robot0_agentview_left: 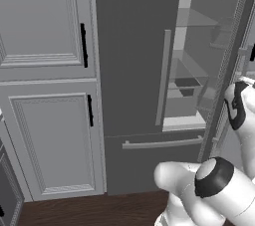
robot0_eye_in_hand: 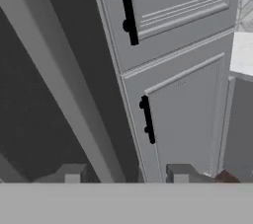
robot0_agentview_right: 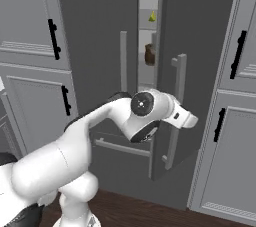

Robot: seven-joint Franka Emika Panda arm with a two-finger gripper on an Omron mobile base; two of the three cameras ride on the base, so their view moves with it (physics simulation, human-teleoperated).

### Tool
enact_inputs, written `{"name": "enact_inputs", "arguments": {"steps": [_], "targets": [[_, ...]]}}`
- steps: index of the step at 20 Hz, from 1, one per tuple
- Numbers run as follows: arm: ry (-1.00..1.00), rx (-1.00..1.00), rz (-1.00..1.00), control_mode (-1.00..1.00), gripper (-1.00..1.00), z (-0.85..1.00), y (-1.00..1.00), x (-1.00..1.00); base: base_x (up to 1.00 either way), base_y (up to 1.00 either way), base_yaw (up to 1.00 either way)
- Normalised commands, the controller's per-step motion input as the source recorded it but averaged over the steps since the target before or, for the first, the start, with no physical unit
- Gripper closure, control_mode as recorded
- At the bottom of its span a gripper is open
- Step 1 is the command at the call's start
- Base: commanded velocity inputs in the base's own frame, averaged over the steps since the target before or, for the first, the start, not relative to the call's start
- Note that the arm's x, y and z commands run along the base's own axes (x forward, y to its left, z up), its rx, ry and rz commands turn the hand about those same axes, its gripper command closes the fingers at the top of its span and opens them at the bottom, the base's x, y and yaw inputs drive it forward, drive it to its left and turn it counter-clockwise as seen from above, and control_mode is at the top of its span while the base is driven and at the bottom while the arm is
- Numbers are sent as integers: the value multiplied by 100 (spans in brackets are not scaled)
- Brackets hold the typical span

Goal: Grab a lemon wedge from the fridge and one ice cube from the ice bowl, and put them in the glass of lemonade.

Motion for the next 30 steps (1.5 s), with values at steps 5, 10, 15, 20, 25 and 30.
{"name": "enact_inputs", "arguments": {"steps": [5,10,15,20,25,30], "targets": [[-3,-10,0,-100,-100,100,72,-12,0,0,0],[17,-17,0,-100,-100,86,98,9,0,0,0],[50,-18,-1,-100,-100,24,97,66,0,0,0],[55,-16,-17,-100,-100,-11,21,96,0,0,0],[-1,-5,-26,-100,-100,-69,-34,42,0,0,0],[6,-9,-11,-100,-100,-14,-11,30,0,0,0]]}}
